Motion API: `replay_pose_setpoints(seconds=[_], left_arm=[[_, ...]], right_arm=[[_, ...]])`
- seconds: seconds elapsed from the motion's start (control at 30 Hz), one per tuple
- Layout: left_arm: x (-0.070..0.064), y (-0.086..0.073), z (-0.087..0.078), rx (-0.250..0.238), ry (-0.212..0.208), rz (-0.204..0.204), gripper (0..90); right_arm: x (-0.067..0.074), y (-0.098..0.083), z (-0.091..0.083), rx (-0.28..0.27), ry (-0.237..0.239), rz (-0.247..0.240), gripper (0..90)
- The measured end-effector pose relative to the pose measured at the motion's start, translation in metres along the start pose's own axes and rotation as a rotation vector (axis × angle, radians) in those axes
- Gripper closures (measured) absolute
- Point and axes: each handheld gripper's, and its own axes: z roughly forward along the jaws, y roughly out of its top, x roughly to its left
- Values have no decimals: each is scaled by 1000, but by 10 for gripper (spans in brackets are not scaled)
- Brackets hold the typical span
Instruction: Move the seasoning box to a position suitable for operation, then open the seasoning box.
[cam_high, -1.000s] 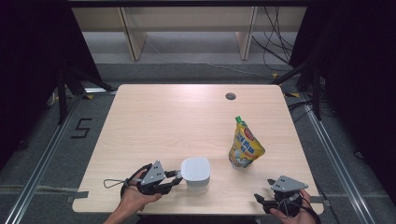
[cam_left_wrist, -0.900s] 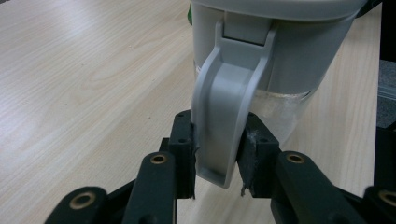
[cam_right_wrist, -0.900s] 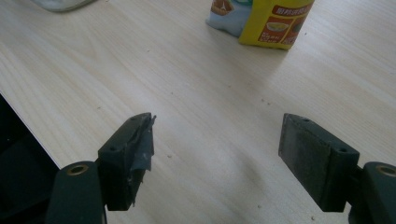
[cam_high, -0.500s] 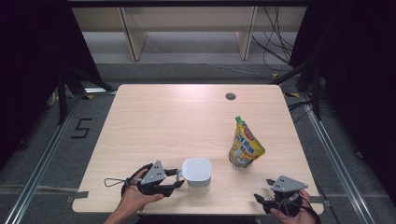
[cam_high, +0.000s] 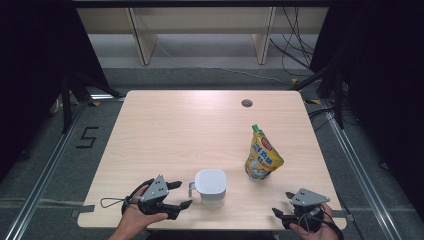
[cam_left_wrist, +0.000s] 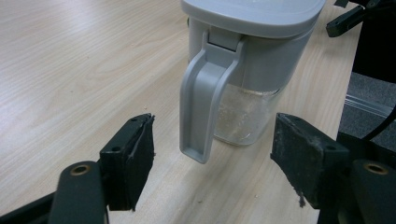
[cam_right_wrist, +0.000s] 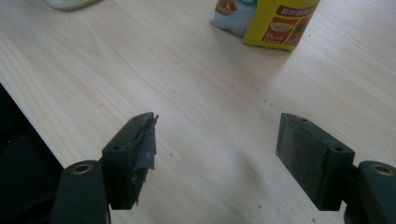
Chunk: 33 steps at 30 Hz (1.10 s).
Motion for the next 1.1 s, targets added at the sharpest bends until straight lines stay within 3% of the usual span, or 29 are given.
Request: replay_pose_setpoints(seconds=[0.1,0.13,0.27,0.3,0.33,0.43,0.47,0.53,0.57,0.63,0.7,0.77,0.9,0.93,0.97,1.0,1.1], left_arm=[[1,3,-3,-7,7,-3,280],[0,3,-4,-3,5,-28,277],[1,7,-8,0,24,-30,277],[2,8,-8,-17,12,-21,283],[3,8,-10,-15,11,-23,288],[6,10,-13,-47,-14,-63,329],[6,11,-16,-53,-10,-75,362],[8,13,-21,-88,10,-45,457],[8,14,-23,-106,22,-55,512],[9,17,-27,-130,47,-20,626],[9,21,-29,-129,73,-3,716],[7,25,-28,-139,63,1,785],[3,35,-21,-145,34,26,861],[2,37,-18,-150,28,13,868],[3,39,-17,-143,25,36,871],[2,41,-15,-151,21,20,876],[0,48,-9,-152,10,23,879]], right_arm=[[1,-1,0,11,1,14,295],[0,-1,0,9,0,4,295],[0,-1,1,9,0,1,295],[1,-1,1,14,0,11,295],[0,-1,1,12,-3,-8,295],[-1,-2,1,10,-5,-7,295],[-1,-2,1,7,-8,-5,295],[-2,-2,1,8,-7,-1,295],[-2,-2,2,12,-12,-9,295],[-2,-1,1,16,-15,13,295],[-3,-2,3,7,-14,-7,295],[-2,-2,2,14,-15,5,295],[-2,-3,2,13,-22,1,295],[-3,-3,2,15,-25,-1,295],[-3,-3,1,15,-27,-2,295],[-3,-3,2,14,-25,-2,295],[-2,-3,2,12,-21,0,295]])
